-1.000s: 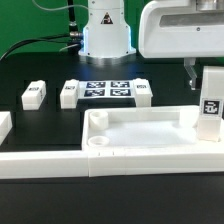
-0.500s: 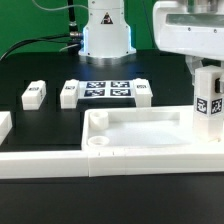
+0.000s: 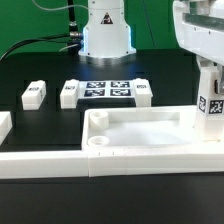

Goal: Assemble desk

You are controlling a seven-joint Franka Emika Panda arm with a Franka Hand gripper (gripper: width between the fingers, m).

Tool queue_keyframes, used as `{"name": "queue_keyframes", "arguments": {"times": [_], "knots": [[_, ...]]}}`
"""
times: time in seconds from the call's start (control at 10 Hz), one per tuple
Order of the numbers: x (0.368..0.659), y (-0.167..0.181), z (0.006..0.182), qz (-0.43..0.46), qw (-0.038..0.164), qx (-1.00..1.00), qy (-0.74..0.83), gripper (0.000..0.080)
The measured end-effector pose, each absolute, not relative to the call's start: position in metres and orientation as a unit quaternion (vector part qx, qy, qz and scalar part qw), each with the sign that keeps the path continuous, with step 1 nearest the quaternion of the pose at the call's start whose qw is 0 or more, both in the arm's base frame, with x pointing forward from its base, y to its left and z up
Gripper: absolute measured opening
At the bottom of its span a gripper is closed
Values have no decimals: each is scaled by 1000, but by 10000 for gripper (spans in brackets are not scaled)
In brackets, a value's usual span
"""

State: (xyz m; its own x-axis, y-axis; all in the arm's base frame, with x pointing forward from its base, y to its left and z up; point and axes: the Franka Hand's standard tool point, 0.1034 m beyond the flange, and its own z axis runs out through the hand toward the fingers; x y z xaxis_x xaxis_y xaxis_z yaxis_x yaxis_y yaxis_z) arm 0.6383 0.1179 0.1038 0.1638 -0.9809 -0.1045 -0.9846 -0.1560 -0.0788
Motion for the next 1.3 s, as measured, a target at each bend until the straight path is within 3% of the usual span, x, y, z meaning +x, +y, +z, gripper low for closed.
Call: {"name": "queue_keyframes", "arguments": {"times": [0.1, 0.2, 0.6, 1.0, 1.2, 1.3], "knots": [[639, 120, 104, 5, 65, -821, 567, 487], [640, 122, 106, -5, 63, -881, 469, 615], [640, 122, 105, -15, 62, -943, 327, 649], [642, 115, 106, -47, 34, -998, 14, 649], [639, 115, 104, -54, 34, -998, 23, 649], [639, 115, 104, -54, 35, -998, 29, 527]]}}
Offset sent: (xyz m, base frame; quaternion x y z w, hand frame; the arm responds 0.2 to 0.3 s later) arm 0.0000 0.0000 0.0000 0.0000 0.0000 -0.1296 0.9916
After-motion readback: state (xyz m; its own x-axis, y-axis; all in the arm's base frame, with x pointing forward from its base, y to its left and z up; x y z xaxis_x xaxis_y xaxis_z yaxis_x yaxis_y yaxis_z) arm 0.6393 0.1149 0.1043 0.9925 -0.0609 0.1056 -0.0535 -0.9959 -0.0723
